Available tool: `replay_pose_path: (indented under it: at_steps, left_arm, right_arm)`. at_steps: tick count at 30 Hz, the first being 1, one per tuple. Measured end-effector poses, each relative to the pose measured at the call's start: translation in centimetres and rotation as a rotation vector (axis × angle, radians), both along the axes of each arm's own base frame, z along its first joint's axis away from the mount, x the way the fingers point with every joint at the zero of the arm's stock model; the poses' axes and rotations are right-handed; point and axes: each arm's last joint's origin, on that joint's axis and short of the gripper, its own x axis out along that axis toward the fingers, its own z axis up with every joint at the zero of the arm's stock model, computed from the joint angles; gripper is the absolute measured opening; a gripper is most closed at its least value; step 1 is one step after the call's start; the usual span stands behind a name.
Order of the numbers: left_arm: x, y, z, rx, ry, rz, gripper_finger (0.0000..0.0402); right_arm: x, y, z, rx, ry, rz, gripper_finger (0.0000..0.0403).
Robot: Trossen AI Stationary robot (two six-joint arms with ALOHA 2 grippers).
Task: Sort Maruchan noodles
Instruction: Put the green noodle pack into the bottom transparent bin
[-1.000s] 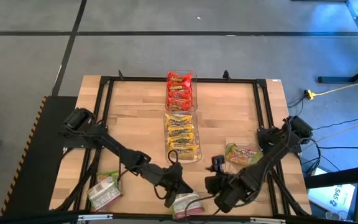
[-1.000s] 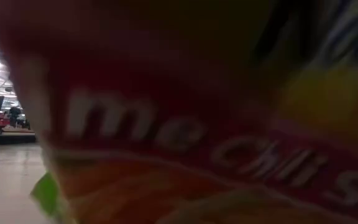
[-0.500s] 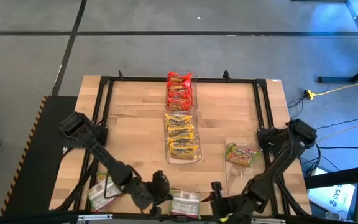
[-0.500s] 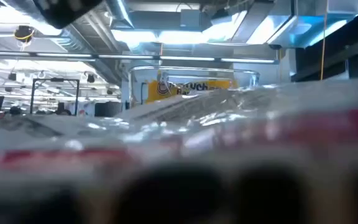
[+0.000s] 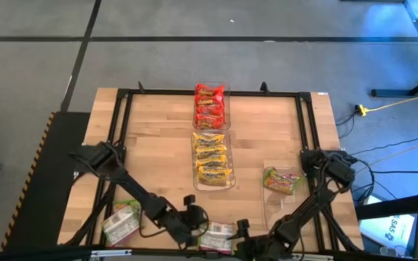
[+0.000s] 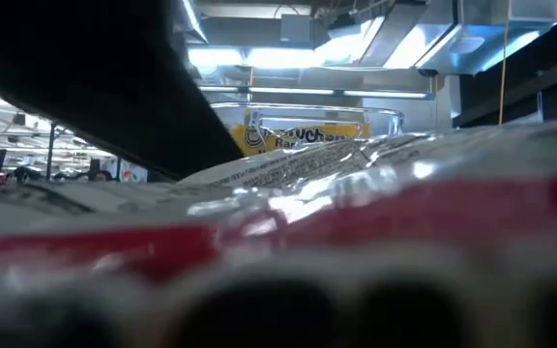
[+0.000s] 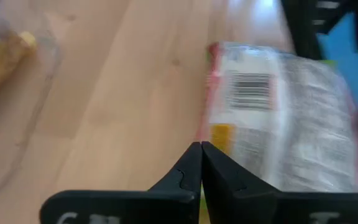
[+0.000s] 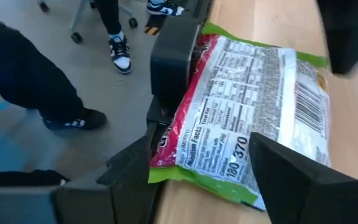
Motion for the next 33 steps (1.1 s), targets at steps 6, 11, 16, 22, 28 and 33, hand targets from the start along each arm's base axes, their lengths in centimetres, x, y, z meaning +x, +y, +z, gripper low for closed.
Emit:
replay_pose_path:
  at_steps: [6, 11, 16, 22, 28, 33]
  left_arm:
    - [1.4, 1.6, -1.5, -0.014, 0.020, 0.072, 0.0005]
    - [2.2, 2.6, -3.1, -0.038, 0.056, 0.110, 0.0002]
    - [2.8, 3.3, -3.4, -0.072, 0.056, 0.155, 0.0005]
    - [2.4, 3.0, -1.9, -0.082, 0.030, 0.149, 0.0001]
    - [1.5, 1.8, -0.7, -0.093, 0.002, 0.119, 0.0005]
    - [1.2, 1.2, -0.5, -0.114, -0.015, 0.126, 0.0006]
  right_arm:
    - [0.6, -0.1, -0.3, 0.017, -0.009, 0.016, 0.0225]
    - [0.8, 0.1, 0.1, 0.031, -0.020, 0.022, 0.0217]
    - [0.9, -0.4, -0.4, -0.049, 0.009, 0.011, 0.0216]
    - [0.6, -2.6, -0.7, -0.247, 0.101, -0.065, 0.0216]
    - [-0.6, -4.0, 2.2, -0.270, 0.172, -0.069, 0.0216]
    - [-0.5, -3.2, 4.3, -0.033, 0.173, -0.031, 0.0216]
